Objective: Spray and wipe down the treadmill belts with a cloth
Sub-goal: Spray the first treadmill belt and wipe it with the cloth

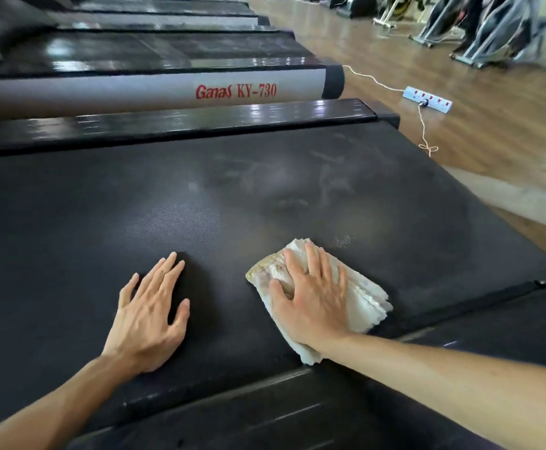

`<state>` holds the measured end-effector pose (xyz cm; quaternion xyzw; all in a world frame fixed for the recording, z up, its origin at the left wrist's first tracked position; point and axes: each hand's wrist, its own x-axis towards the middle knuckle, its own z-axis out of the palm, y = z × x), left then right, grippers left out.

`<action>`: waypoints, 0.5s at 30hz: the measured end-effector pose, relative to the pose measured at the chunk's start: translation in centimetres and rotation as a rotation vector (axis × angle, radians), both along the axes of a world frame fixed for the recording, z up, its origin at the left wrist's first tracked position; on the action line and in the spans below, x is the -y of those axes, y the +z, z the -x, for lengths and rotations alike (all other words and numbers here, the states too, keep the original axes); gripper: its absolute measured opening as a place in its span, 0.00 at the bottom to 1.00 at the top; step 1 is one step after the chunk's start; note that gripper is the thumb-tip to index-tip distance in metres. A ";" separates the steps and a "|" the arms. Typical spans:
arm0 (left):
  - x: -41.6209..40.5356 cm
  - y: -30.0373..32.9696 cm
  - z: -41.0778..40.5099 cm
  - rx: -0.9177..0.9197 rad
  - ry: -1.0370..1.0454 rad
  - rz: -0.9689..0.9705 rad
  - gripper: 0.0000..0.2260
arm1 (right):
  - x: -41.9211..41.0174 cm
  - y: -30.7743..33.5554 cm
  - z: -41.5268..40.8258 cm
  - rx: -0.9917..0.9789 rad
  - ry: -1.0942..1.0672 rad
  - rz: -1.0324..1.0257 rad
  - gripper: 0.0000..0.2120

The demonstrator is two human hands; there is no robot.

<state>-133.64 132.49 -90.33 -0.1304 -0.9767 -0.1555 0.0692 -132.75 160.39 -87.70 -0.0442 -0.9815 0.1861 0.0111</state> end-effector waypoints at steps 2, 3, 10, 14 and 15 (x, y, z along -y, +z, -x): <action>0.0 0.4 0.5 0.004 -0.080 0.028 0.32 | -0.3 0.3 -0.1 0.039 0.052 0.027 0.34; -0.3 0.6 0.6 0.007 -0.130 0.055 0.31 | -0.5 0.3 -0.3 0.054 0.085 0.030 0.34; -5.5 2.1 2.3 0.046 -0.136 -0.019 0.34 | -2.3 0.1 -0.5 0.007 0.235 -0.062 0.36; -8.4 1.3 3.0 0.082 -0.075 -0.103 0.38 | -5.2 0.5 -0.2 -0.015 0.234 -0.106 0.36; -8.9 1.2 3.1 0.083 -0.049 -0.097 0.39 | -6.6 0.6 -0.1 -0.019 0.199 -0.102 0.35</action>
